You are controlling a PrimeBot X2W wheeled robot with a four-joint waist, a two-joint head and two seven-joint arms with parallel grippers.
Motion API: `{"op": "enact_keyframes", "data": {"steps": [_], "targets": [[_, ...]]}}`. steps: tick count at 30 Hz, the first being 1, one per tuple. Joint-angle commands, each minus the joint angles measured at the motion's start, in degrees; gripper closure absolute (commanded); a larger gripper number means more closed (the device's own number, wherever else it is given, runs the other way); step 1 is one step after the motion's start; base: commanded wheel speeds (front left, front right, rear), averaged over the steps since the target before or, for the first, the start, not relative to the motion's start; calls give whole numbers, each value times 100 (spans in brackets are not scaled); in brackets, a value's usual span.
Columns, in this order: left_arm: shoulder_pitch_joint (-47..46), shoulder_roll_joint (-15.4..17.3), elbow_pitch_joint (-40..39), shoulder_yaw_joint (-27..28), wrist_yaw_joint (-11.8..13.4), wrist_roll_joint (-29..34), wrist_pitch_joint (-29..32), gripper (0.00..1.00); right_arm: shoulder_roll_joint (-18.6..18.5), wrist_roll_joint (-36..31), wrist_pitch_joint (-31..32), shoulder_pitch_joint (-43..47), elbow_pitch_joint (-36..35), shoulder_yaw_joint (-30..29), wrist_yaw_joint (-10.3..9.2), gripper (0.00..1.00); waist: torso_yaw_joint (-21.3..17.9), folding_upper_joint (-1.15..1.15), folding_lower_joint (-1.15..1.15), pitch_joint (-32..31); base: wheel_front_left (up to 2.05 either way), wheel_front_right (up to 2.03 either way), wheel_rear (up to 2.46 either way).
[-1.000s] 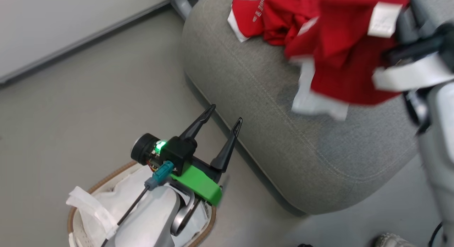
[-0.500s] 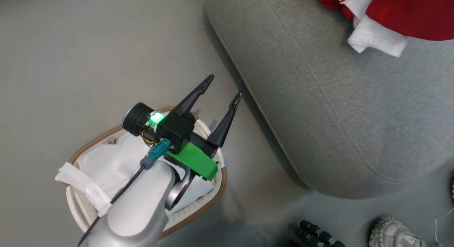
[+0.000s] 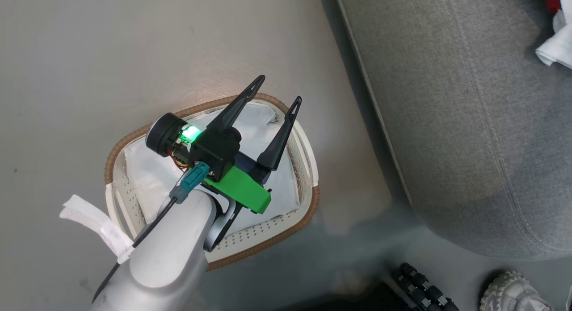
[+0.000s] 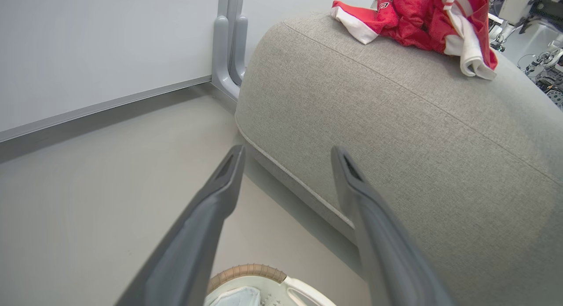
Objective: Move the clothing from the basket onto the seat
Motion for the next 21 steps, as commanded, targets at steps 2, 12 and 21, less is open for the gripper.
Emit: {"op": "enact_keyframes", "data": {"steps": [2, 12, 21], "targets": [[-43, -28, -16, 29, 0, 33, 5, 0, 97, 94, -25, 213, -48, -53, -9, 1, 87, 0, -1, -46, 0, 0, 0], [327, -142, 41, 133, 0, -100, 5, 0, 390, 589, -25, 1264, -909, 494, -10, 0, 41, 0, -1, -953, 0, 0, 0], [843, -220, 27, 282, 0, -146, 5, 0, 728, 960, -25, 2213, -1550, 1470, -9, 0, 86, 0, -1, -1859, 0, 0, 0]]}}
